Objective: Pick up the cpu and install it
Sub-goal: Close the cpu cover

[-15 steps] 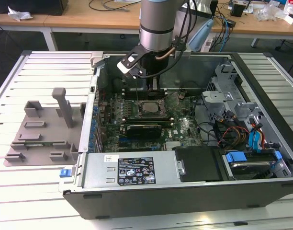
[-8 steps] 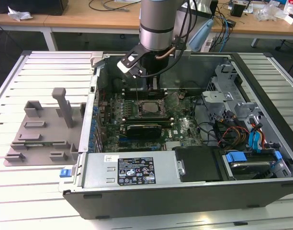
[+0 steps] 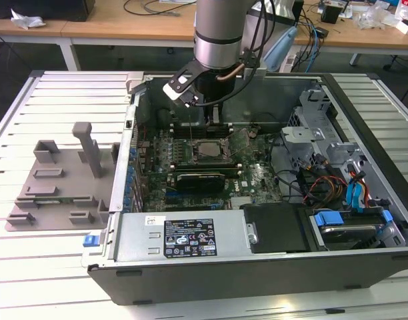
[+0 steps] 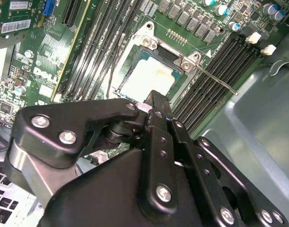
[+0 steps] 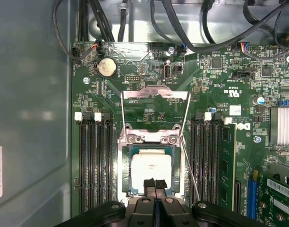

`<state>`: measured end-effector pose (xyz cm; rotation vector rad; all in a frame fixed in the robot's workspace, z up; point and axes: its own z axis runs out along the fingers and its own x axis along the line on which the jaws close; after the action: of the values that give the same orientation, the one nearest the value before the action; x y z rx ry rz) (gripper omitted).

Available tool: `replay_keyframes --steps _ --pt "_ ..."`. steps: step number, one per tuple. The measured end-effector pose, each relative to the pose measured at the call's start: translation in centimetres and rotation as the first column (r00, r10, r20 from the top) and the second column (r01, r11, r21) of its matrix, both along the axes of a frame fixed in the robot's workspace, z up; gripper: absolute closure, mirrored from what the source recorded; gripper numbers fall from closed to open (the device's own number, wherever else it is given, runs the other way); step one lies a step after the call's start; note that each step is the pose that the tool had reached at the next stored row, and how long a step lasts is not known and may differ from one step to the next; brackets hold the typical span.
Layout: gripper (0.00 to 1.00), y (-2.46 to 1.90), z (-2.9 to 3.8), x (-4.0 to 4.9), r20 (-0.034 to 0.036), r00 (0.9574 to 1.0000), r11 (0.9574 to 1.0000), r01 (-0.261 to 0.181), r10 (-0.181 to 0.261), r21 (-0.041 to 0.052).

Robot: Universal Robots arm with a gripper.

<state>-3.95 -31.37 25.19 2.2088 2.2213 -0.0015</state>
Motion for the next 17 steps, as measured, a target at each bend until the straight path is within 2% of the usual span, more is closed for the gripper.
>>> replay_keyframes --steps 9,15,17 --pt "0.89 0.01 1.04 0.00 0.0000 1.0000 1.0000 0.000 0.000 0.0000" --pt "0.89 0.01 2.01 0.00 0.0000 1.0000 1.0000 0.000 0.000 0.0000" --pt "0.89 0.01 2.11 0.00 0.0002 1.0000 1.0000 0.000 0.000 0.0002"
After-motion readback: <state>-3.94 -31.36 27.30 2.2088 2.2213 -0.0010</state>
